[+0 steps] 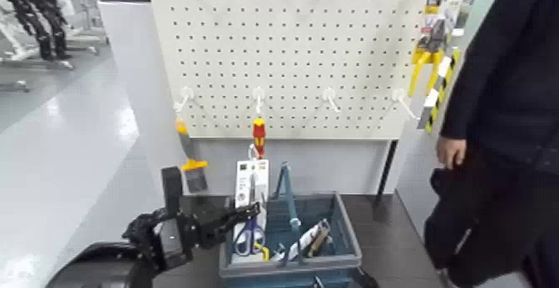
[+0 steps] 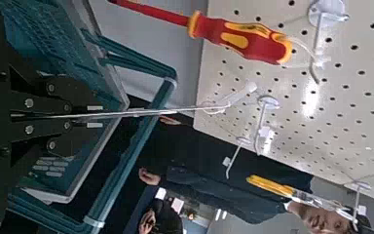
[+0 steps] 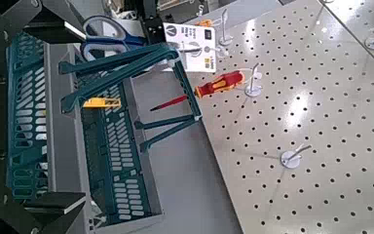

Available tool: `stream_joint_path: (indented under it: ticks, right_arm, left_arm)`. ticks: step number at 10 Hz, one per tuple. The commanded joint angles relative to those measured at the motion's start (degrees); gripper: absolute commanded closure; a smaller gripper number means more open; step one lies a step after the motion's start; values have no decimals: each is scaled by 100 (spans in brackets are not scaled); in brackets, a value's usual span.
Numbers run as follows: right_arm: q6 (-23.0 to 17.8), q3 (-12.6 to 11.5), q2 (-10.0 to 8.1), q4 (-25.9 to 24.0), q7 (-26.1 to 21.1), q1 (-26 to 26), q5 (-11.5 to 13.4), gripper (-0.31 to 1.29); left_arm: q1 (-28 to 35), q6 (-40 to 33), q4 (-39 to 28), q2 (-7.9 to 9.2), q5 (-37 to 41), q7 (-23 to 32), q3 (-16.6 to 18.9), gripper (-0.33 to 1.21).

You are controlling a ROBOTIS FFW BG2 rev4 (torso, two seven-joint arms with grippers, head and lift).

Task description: Put the blue scissors into the crate.

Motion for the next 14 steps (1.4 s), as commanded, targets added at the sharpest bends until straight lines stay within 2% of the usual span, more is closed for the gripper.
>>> stream_joint_path:
  ticks: [1, 2, 3, 4, 11, 12, 14]
  right_arm:
    - [8, -3, 7, 4, 10, -9, 0, 15]
    - [8, -3, 7, 4, 10, -9, 0, 15]
    - [8, -3, 7, 4, 10, 0, 0, 15]
    - [17, -3, 7, -5, 19, 0, 0, 15]
    - [8, -29, 7, -5, 19, 0, 0, 15]
    - [8, -38, 7, -5, 19, 0, 0, 15]
    - [-1, -47, 7, -5, 19, 9, 0, 15]
  left_arm:
    - [-79, -37, 163, -7, -227, 1, -3, 115]
    - [-79, 60, 190, -16, -342, 1, 14, 76]
    - [-70, 60, 181, -7, -342, 1, 6, 17]
    - [-70, 60, 146, 1, -359, 1, -3, -2]
    - [27, -10, -92, 28, -368, 88, -21, 4]
    - [185, -81, -320, 63, -368, 255, -21, 4]
    - [800, -599, -1041, 54, -377, 1055, 146, 7]
